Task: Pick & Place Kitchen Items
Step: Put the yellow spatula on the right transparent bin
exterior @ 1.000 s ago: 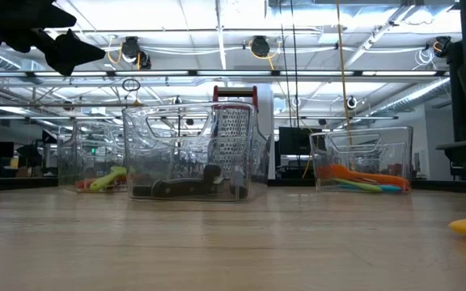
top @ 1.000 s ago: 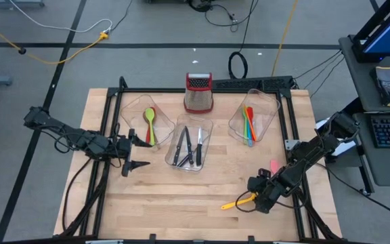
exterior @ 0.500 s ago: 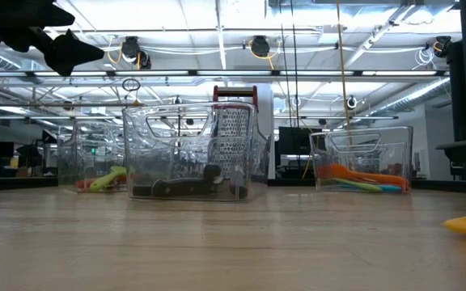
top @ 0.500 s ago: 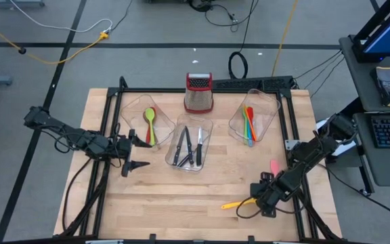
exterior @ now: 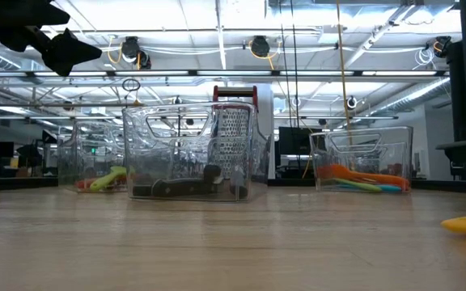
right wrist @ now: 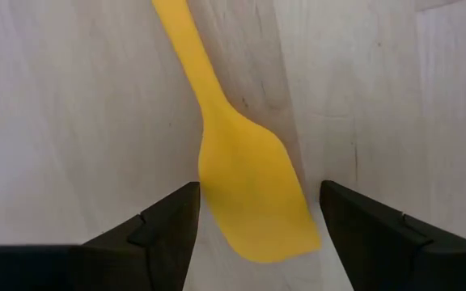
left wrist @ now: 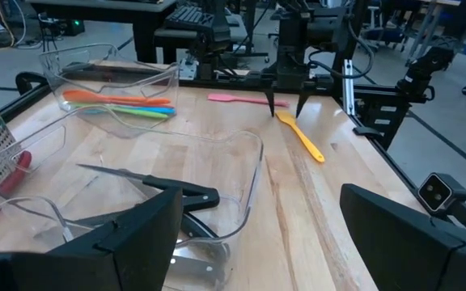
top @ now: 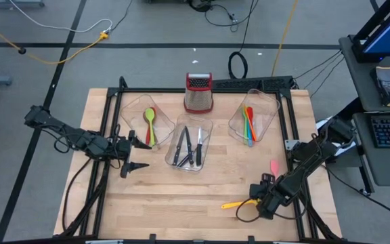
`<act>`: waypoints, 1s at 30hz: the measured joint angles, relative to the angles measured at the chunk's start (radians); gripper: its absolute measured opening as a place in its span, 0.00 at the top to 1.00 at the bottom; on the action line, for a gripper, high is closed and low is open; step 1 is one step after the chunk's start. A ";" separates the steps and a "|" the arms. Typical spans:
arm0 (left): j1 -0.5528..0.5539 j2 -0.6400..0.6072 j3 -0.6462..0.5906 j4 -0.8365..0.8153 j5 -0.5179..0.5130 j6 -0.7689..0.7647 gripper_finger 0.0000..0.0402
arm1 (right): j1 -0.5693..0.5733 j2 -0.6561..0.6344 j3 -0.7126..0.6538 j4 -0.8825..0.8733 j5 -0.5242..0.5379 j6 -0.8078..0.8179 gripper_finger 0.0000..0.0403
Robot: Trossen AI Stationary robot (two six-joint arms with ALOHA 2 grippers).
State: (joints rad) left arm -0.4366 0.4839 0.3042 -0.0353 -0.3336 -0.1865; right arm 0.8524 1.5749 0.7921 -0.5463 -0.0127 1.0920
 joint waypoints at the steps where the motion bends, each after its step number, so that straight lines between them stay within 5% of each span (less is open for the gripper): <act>1: 0.000 0.000 0.000 0.000 0.000 0.000 0.15 | 0.004 0.013 0.000 -0.004 0.010 0.008 0.38; 15: 0.000 0.000 0.000 -0.021 0.000 -0.001 0.15 | 0.031 0.133 0.008 -0.112 0.021 0.113 0.41; 26: 0.000 0.000 0.000 -0.023 0.000 -0.002 0.15 | 0.006 0.130 0.007 -0.134 0.032 0.065 0.82; 30: 0.000 0.000 0.000 -0.023 0.000 -0.002 0.15 | -0.006 0.130 0.007 -0.137 0.040 0.064 0.82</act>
State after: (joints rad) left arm -0.4366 0.4840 0.3042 -0.0578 -0.3340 -0.1886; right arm 0.8468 1.7050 0.7994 -0.6835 0.0277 1.1564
